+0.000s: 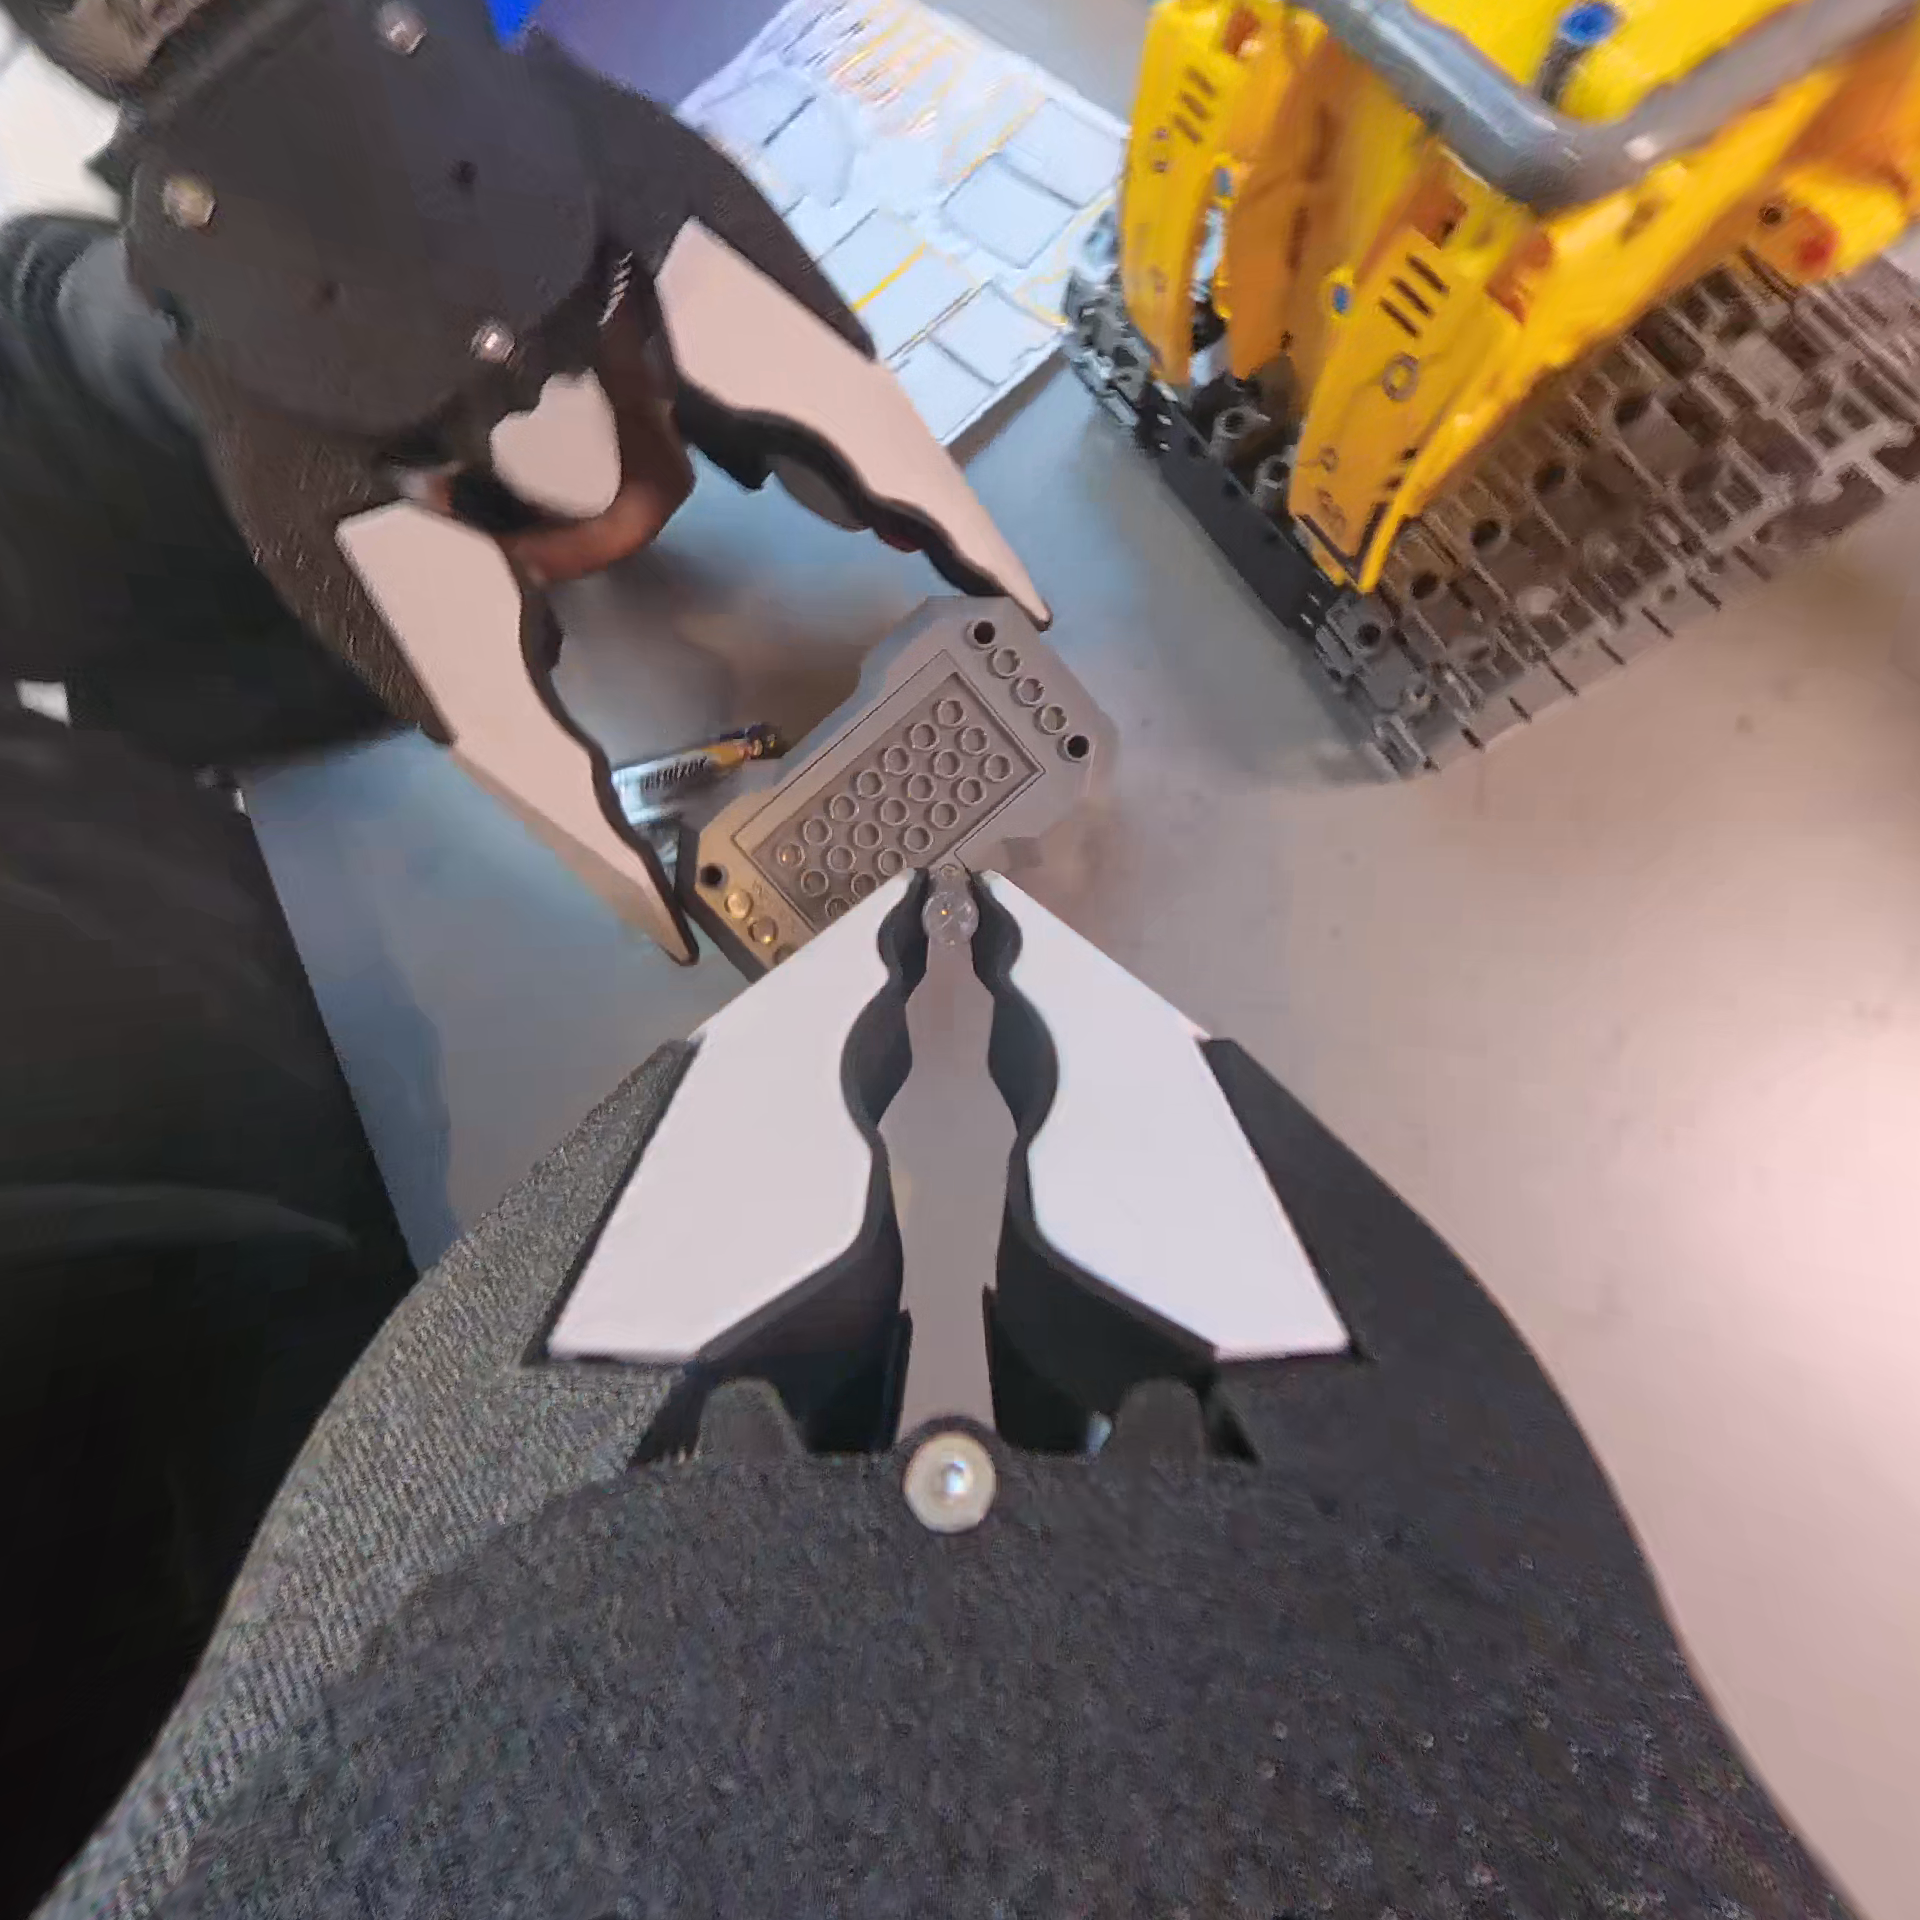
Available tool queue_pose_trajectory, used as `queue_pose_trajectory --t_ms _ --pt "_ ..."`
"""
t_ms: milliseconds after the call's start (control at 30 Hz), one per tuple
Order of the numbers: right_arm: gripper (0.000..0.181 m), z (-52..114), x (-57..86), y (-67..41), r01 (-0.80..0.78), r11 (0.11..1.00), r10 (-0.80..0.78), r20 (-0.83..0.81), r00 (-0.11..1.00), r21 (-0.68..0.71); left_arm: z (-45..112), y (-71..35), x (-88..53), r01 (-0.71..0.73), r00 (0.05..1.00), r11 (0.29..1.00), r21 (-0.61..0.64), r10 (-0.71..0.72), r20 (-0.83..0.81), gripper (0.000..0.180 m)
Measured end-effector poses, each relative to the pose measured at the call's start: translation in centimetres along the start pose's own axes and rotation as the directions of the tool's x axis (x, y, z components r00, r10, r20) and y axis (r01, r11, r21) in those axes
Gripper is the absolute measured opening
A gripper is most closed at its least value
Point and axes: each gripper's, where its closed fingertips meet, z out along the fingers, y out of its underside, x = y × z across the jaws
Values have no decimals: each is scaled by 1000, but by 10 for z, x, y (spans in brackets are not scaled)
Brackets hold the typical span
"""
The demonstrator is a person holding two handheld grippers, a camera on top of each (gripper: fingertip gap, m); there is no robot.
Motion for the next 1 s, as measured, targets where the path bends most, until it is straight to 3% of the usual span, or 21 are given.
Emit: queue_pose_trajectory --t_ms 100,267,467,567,633,667,733,767,867,1000 --pt "7 -1 2 1 -225 966 233 -49 971 125 0 -1 0 9 1000 1000 -3 -9 23 112" --pt "7 -2 6 8 -529 791 545 38 837 308 -4 -8 0 4 999 1000 25 -5 45 112" --pt "7 -3 9 15 -731 598 714 195 672 328 -4 -10 2 -29 998 999 31 27 49 112" --pt "7 -6 6 11 -705 639 665 241 707 306 -4 -8 2 -21 999 999 25 20 39 112" --pt "7 -18 4 -4 -634 697 562 294 773 334 -3 -7 2 -7 1000 1000 26 6 23 112" --pt "7 -22 4 -8 -523 779 458 256 851 346 -3 -6 2 -5 1000 1000 24 5 18 112" --pt "7 -27 1 -13 -189 927 152 136 979 324 -2 -5 3 -9 1000 1000 21 9 4 112" --pt "7 -27 -1 -13 -5 960 -20 84 996 281 -2 -4 4 -13 1000 1000 17 13 -5 112" --pt "7 -23 -10 -10 446 882 -457 44 889 154 -1 -2 6 -25 999 1000 17 25 -30 112" --pt "7 -17 -17 -7 644 759 -650 165 742 94 0 1 9 -44 997 999 13 44 -60 112"
